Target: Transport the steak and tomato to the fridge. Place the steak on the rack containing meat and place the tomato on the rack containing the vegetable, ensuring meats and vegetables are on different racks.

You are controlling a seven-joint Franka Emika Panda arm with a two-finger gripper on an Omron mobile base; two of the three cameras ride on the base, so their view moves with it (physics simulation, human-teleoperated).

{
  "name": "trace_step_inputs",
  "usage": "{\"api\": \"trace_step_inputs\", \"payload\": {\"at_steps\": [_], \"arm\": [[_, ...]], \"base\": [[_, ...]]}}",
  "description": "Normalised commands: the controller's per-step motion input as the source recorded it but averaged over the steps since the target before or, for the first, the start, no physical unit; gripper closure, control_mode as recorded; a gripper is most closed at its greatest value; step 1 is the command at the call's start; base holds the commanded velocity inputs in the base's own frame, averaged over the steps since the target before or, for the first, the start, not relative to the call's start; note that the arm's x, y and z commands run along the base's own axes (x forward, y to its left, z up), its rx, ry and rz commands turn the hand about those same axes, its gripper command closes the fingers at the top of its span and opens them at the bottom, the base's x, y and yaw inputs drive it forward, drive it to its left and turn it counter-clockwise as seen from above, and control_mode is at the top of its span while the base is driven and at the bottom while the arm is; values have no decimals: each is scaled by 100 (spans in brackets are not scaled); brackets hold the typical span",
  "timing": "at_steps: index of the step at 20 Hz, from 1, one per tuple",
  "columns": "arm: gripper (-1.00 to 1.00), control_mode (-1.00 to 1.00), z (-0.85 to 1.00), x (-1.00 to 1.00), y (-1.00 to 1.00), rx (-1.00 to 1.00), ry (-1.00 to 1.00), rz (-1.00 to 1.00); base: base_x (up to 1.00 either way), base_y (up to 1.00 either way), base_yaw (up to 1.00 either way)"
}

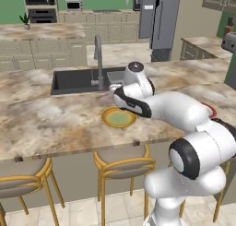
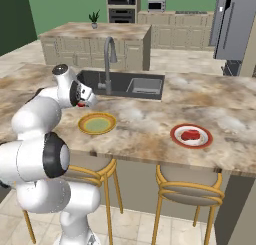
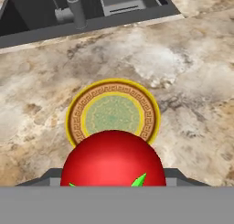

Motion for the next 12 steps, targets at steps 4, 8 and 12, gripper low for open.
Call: {"api": "trace_step_inputs", "payload": {"at_steps": [4, 8, 12], "arm": [[100, -100, 67, -28, -10, 4, -21, 0], [100, -100, 84, -48, -3, 0, -7, 0], [100, -100, 88, -75, -15, 0, 3, 0]], "base": [[0, 0, 0], [0, 0, 0], [0, 0, 0]]}}
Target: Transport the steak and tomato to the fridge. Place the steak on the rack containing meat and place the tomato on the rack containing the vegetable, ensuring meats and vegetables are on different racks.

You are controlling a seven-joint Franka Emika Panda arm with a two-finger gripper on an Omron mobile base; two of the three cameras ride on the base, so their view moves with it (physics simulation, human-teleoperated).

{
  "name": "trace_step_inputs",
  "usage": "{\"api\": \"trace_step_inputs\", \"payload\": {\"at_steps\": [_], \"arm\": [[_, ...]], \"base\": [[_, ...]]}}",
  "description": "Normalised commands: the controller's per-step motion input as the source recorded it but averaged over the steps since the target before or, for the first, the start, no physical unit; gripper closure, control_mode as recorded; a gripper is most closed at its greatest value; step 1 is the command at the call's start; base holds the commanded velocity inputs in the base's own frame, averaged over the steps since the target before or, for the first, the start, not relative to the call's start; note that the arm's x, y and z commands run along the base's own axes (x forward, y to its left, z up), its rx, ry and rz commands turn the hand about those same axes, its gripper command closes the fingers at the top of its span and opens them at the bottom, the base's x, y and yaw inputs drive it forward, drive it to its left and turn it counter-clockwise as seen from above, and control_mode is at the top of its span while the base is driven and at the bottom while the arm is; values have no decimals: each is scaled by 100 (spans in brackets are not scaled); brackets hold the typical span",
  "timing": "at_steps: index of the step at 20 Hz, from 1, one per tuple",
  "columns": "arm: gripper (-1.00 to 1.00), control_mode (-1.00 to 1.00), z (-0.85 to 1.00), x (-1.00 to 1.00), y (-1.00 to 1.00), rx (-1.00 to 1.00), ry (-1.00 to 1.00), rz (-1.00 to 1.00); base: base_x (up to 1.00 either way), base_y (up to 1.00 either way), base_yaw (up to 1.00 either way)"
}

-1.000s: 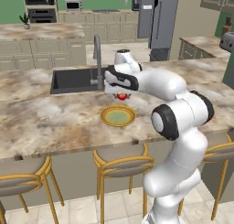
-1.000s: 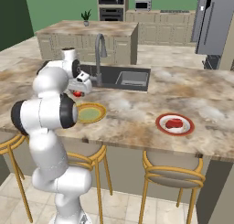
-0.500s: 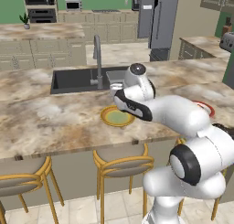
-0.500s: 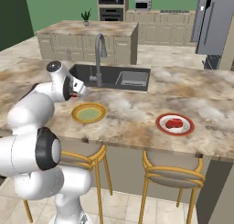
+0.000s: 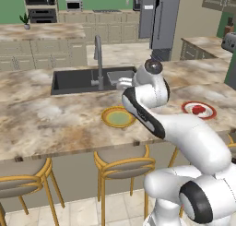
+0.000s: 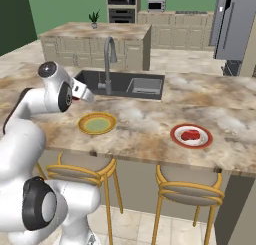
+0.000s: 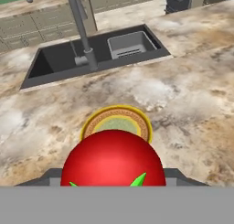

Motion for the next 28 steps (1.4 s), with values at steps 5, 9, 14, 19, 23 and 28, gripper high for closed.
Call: {"api": "trace_step_inputs", "payload": {"at_steps": [5, 9, 14, 19, 23, 28], "arm": [[100, -100, 65, -95, -25, -2, 2, 7], [100, -100, 54, -100, -23, -7, -1, 10], [100, -100, 49, -99, -13, -1, 0, 10], [100, -100, 48, -99, -2, 0, 0, 12], [100, -100, 60, -74, 0, -2, 0, 6], [100, 100, 0, 0, 0, 0, 0, 0]], "base": [[0, 0, 0], [0, 0, 0], [0, 0, 0], [0, 0, 0], [0, 0, 0], [-41, 8, -5]]}}
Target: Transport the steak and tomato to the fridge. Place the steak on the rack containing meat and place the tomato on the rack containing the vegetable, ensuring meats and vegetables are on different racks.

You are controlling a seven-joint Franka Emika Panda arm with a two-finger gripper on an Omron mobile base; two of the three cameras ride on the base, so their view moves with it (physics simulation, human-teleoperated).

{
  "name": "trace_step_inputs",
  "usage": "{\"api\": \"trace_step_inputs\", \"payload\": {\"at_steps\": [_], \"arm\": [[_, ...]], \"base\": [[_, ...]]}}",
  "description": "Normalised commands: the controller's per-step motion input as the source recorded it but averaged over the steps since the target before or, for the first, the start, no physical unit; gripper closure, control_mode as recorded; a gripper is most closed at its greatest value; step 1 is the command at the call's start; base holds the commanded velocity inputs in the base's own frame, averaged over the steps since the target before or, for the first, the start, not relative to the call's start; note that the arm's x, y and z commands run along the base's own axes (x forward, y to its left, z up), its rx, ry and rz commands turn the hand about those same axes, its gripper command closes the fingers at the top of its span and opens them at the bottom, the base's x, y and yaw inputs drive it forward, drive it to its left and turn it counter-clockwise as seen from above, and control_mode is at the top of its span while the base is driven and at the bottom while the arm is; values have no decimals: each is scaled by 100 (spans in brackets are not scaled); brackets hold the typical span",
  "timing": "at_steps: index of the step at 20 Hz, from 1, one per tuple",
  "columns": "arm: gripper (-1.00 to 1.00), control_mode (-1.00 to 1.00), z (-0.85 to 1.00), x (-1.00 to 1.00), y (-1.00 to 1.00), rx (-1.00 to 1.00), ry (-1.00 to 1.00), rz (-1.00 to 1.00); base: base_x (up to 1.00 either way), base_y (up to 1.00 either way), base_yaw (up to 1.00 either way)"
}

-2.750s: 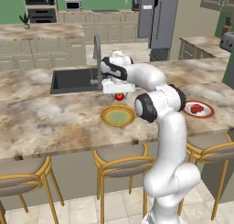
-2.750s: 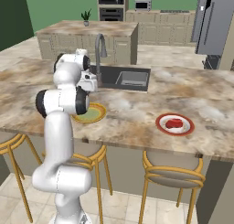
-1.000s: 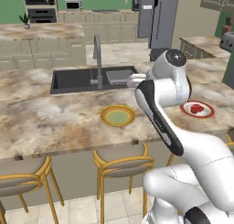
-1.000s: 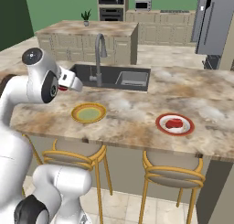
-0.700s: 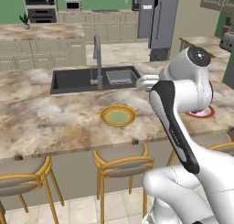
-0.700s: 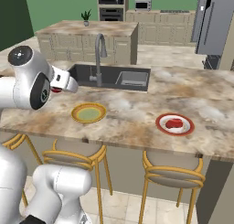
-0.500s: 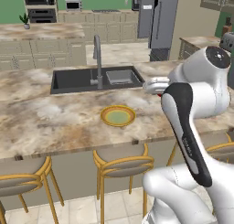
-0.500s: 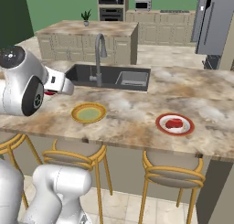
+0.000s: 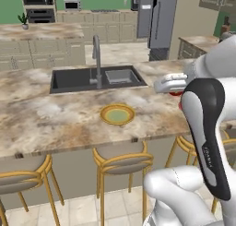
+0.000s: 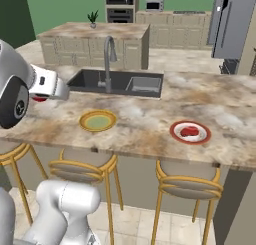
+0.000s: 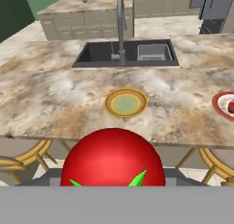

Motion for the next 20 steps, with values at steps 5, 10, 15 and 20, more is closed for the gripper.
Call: {"api": "trace_step_inputs", "payload": {"at_steps": [5, 10, 15, 20], "arm": [[100, 100, 0, 0, 0, 0, 0, 0], [100, 100, 0, 0, 0, 0, 0, 0], [100, 100, 0, 0, 0, 0, 0, 0], [100, 100, 0, 0, 0, 0, 0, 0]], "base": [[-81, 94, -2], [-75, 100, 0], [-8, 100, 0], [12, 100, 0]]}}
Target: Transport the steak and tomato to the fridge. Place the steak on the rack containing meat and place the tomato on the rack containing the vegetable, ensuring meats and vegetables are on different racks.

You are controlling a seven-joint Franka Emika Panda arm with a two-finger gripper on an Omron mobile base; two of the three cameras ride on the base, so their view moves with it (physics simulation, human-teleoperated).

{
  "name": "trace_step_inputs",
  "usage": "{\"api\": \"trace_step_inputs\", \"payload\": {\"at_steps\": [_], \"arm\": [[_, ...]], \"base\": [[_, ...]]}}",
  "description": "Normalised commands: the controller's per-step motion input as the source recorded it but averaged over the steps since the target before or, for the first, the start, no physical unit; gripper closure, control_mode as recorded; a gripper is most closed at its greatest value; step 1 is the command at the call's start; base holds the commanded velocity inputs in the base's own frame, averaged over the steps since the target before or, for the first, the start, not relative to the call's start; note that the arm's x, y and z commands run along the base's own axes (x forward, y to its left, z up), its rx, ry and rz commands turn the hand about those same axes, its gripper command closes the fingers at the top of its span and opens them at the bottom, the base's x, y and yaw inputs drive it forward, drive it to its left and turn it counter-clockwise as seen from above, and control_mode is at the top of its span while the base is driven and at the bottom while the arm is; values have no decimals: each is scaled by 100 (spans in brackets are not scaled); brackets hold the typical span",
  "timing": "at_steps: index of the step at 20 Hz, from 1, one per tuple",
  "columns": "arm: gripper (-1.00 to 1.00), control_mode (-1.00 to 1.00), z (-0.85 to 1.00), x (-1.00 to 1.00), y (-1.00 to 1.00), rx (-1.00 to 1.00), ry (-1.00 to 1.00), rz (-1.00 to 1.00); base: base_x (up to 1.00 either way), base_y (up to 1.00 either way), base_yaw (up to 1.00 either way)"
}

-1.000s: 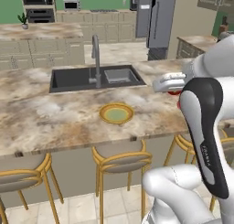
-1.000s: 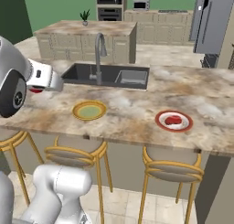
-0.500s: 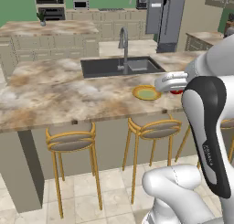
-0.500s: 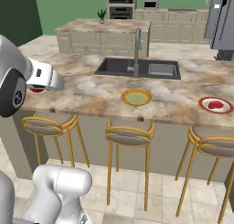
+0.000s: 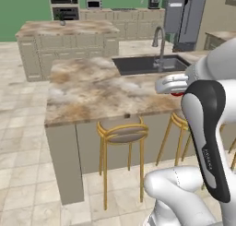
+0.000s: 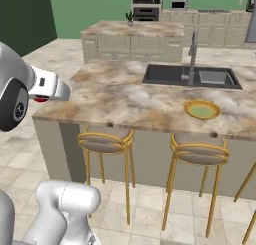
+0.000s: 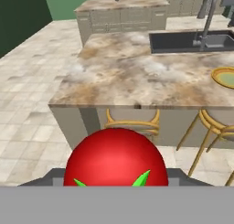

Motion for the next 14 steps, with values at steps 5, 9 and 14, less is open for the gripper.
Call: {"api": "trace_step_inputs", "payload": {"at_steps": [5, 9, 14], "arm": [[100, 100, 0, 0, 0, 0, 0, 0], [100, 100, 0, 0, 0, 0, 0, 0], [100, 100, 0, 0, 0, 0, 0, 0]], "base": [[0, 100, 0], [1, 100, 0], [48, 100, -2]]}}
